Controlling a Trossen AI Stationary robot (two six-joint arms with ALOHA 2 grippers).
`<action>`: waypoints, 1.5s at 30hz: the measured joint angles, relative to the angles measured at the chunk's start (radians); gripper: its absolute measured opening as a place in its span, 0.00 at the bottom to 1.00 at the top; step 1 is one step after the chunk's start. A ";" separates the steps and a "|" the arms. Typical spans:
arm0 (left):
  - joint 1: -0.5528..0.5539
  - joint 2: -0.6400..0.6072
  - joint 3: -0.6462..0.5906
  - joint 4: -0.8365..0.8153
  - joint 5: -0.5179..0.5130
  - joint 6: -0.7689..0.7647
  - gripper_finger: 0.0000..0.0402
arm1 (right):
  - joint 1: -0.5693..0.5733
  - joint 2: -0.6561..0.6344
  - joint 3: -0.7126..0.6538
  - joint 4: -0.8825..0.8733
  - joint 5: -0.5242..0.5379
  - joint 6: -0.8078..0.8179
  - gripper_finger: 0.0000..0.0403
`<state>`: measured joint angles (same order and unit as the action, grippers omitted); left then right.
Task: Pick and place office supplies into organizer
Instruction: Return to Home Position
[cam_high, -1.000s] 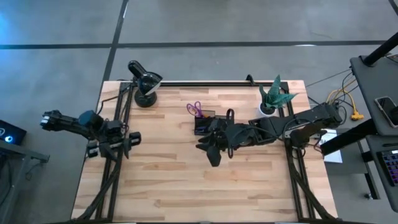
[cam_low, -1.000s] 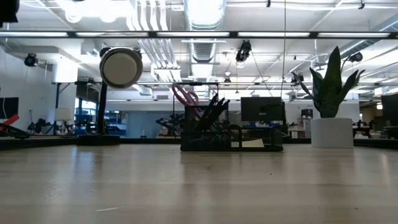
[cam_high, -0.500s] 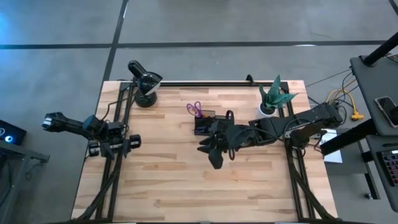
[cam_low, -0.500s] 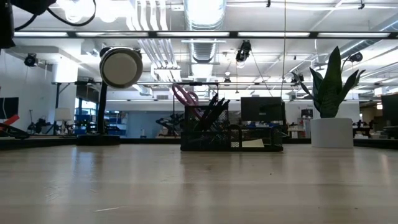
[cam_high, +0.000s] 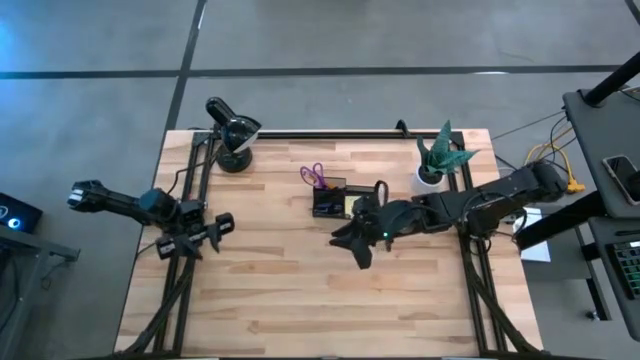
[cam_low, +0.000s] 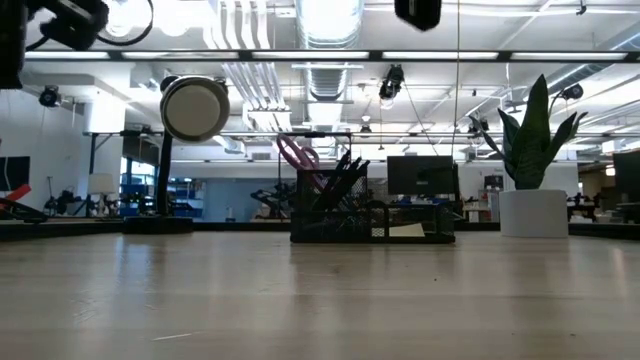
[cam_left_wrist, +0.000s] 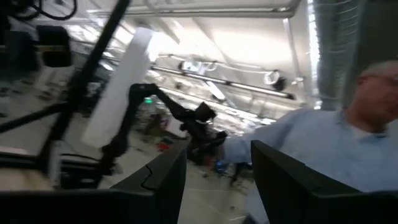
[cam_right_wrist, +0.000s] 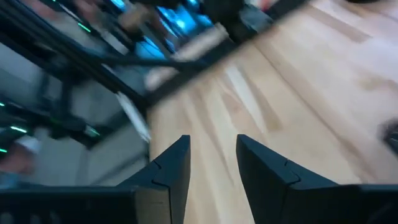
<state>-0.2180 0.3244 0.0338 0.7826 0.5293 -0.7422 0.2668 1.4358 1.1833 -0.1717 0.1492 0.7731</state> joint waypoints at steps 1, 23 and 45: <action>0.000 0.000 0.000 -0.016 -0.014 0.020 0.40 | -0.001 -0.021 -0.058 0.091 -0.014 -0.002 0.31; 0.130 0.026 -0.003 -0.151 -0.329 0.334 0.40 | 0.003 -0.627 -0.723 0.483 -0.018 -0.330 0.29; 0.192 0.025 -0.002 -0.136 -0.406 0.300 0.40 | -0.078 -1.265 -1.077 0.330 0.010 -0.334 0.29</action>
<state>-0.0257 0.3491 0.0315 0.6466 0.1236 -0.4424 0.1890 0.1708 0.1064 0.1585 0.1590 0.4391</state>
